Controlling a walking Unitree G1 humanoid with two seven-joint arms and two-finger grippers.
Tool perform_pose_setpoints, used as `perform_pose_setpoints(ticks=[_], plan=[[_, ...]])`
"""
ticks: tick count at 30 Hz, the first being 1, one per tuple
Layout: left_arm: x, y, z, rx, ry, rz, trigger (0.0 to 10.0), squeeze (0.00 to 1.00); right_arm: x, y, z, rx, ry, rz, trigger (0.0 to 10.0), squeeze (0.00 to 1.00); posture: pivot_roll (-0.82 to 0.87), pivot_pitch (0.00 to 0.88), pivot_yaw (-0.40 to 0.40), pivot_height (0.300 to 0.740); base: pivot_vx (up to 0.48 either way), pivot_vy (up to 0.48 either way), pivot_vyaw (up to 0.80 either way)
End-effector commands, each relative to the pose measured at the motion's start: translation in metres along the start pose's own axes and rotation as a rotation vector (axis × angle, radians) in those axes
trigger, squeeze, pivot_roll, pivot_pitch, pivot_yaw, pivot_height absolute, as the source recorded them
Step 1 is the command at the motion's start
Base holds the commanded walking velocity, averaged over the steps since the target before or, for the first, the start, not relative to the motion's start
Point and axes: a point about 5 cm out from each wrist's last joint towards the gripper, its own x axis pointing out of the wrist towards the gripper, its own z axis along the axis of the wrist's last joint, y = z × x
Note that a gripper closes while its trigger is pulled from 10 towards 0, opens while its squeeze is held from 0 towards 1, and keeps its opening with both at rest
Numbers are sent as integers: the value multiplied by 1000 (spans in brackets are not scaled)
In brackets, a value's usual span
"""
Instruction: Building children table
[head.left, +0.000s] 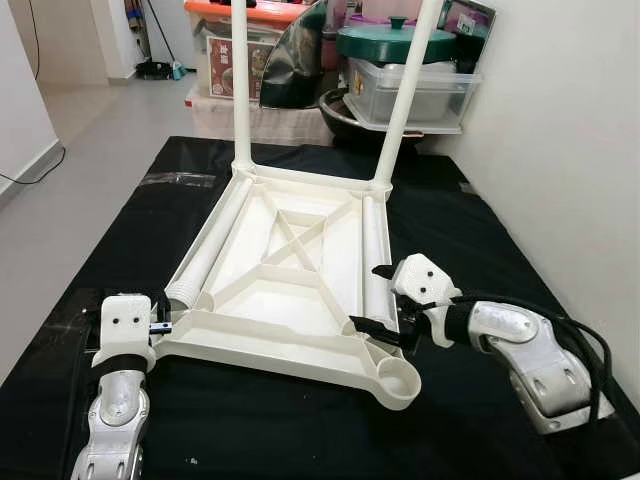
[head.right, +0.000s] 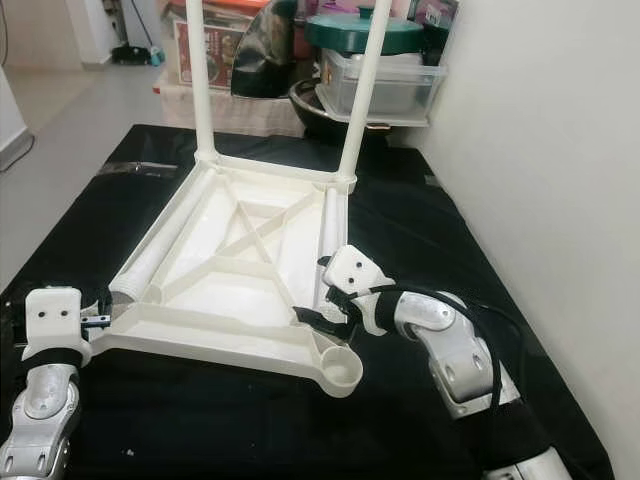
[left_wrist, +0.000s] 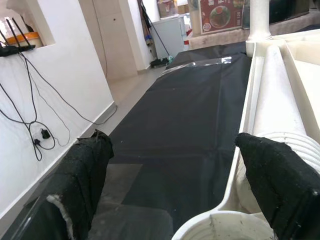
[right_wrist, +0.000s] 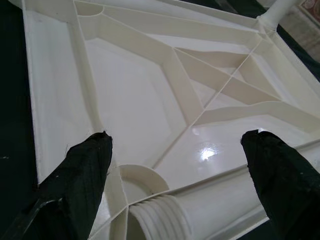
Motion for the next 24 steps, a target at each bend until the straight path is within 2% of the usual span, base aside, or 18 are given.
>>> perform_pose_setpoints(ticks=[1, 3, 4, 8, 12, 15, 17, 24], plan=[[-1, 0, -3, -4, 8, 1, 10000, 0, 1, 9, -4, -40, 47, 38, 10000, 0, 58, 0, -123, 740, 0, 0, 0], [-1, 0, -3, -4, 8, 1, 10000, 0, 1, 10, -7, -63, 67, 44, 10000, 0, 58, 0, -123, 740, 0, 0, 0], [-1, -1, -3, -4, 7, -1, 10000, 0, 0, 12, -16, -97, 127, 48, 10000, 0, 56, 0, -124, 740, 0, 0, 0], [-1, 0, -3, -5, 7, 1, 10000, 0, -1, 11, -23, -92, 166, 39, 10000, 0, 56, 0, -126, 740, 0, 0, 0], [-1, 0, -3, -6, 10, 5, 10000, 0, -4, 8, -34, -147, 239, 24, 10000, 0, 55, 0, -127, 740, 0, 0, 0], [-1, 0, -3, -6, 10, 5, 10000, 0, -4, 7, -35, -149, 247, 18, 10000, 0, 55, 0, -127, 740, 0, 0, 0], [0, -1, -3, -7, 11, 3, 10000, 0, -4, -1, -39, -147, 280, -37, 10000, 0, 53, 0, -127, 740, 0, 0, 0], [-1, -1, -3, -9, 12, 3, 10000, 0, -1, -4, -43, -160, 313, -65, 10000, 0, 55, 0, -128, 740, 0, 0, 0]])
